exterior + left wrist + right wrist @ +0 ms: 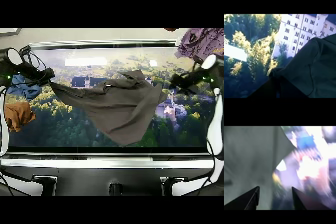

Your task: Fold the clothes and pants, and hang the long-sleeved shirts on hangers.

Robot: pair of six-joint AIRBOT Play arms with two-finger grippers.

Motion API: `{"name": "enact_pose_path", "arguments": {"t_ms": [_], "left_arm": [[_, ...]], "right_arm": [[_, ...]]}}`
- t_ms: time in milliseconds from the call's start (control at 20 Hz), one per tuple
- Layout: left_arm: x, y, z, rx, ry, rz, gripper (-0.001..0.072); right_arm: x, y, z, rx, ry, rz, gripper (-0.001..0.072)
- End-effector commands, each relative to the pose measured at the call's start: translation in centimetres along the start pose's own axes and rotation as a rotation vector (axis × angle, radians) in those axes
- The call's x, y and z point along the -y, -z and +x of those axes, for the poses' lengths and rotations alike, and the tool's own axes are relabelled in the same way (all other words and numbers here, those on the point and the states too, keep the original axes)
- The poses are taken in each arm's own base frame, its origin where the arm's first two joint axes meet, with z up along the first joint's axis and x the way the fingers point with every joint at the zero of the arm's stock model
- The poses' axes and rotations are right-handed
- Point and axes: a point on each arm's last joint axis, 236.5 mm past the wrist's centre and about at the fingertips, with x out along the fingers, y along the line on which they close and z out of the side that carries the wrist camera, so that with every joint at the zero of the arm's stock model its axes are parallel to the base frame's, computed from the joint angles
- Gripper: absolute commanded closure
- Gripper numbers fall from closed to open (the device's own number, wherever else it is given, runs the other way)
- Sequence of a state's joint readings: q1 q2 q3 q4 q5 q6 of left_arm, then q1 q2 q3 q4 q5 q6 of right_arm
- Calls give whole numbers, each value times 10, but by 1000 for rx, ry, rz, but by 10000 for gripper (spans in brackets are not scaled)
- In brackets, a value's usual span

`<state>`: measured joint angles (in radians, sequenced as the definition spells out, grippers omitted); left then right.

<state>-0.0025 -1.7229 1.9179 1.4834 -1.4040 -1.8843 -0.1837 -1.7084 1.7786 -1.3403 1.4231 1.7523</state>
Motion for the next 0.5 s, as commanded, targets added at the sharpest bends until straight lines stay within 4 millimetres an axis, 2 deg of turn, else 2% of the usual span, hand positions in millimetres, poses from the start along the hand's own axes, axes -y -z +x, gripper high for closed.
{"name": "enact_pose_path", "arguments": {"t_ms": [0,150,300,350,450], "left_arm": [[-1,0,0,-1,-2,0,687],[-1,0,0,-1,-2,0,687],[-1,0,0,-1,-2,0,687],[-1,1,0,-3,-2,0,687],[-1,1,0,-3,-2,0,687]], "right_arm": [[17,66,-1,-165,-29,-15,225],[-17,153,29,-289,-170,24,209],[-44,236,59,-353,-223,17,209],[-50,261,68,-380,-224,10,209],[-56,296,82,-426,-206,8,209]]}}
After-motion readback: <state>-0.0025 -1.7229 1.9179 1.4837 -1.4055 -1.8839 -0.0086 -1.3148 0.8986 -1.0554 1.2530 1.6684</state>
